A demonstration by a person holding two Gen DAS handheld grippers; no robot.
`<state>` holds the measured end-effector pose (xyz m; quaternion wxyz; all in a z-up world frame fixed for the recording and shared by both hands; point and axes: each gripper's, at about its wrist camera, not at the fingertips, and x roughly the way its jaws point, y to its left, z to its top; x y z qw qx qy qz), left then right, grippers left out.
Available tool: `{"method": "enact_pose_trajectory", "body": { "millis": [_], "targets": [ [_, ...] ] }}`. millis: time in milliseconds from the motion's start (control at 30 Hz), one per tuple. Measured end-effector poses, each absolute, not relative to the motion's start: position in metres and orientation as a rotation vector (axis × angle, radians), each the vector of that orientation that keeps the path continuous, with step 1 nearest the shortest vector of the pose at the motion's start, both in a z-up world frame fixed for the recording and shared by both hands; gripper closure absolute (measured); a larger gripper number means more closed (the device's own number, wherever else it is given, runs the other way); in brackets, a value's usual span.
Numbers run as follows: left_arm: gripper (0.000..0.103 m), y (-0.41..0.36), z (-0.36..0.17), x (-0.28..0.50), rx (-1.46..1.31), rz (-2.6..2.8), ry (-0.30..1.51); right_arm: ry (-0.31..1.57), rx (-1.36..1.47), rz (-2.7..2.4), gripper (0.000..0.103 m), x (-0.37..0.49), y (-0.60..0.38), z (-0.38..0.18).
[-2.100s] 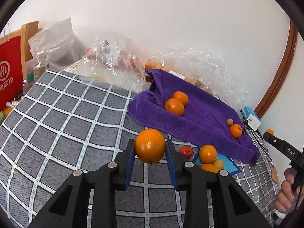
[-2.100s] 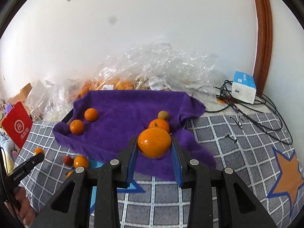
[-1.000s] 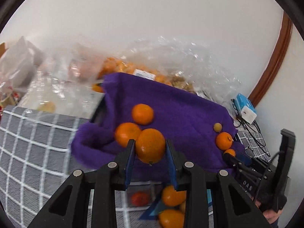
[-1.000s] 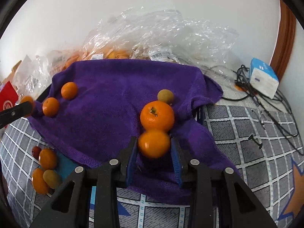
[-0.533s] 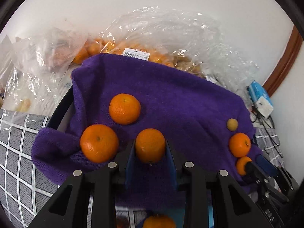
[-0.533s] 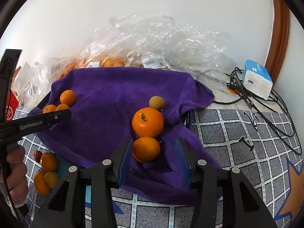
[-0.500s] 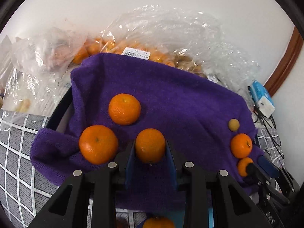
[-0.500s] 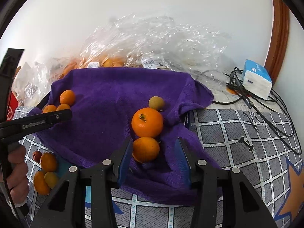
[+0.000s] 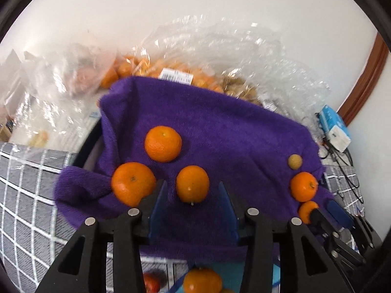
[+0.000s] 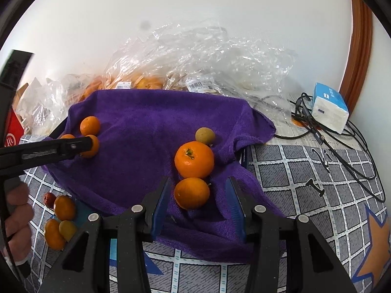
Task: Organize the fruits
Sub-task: 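Open the right gripper onto the towel while the left gripper releases its orange, then grasp the small yellow-green fruit on the tablecloth with the right gripper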
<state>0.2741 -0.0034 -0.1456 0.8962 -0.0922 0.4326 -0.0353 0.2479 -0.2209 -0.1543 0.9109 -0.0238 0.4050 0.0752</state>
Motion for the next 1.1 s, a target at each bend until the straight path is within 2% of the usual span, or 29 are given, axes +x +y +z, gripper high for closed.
{"method": "enact_pose_trajectory", "body": {
  "millis": [233,467,767,1100],
  "targets": [
    [0.059,0.018,-0.118,0.232,-0.189,-0.062,0.806,0.816,-0.081,0.156,0.055,0.242,-0.210,-0.155],
    [0.059,0.054,-0.116,0.189,-0.237,-0.014,0.769,0.783,-0.080,0.176,0.055,0.232,-0.198,-0.146],
    [0.059,0.082,-0.132,0.154,-0.211,0.023,0.766,0.784,-0.074,0.199,0.055,0.196,-0.181,-0.127],
    [0.059,0.104,-0.168,0.140,-0.205,0.024,0.851,0.885,0.009,0.272,0.052,0.178,-0.156,-0.146]
  ]
}}
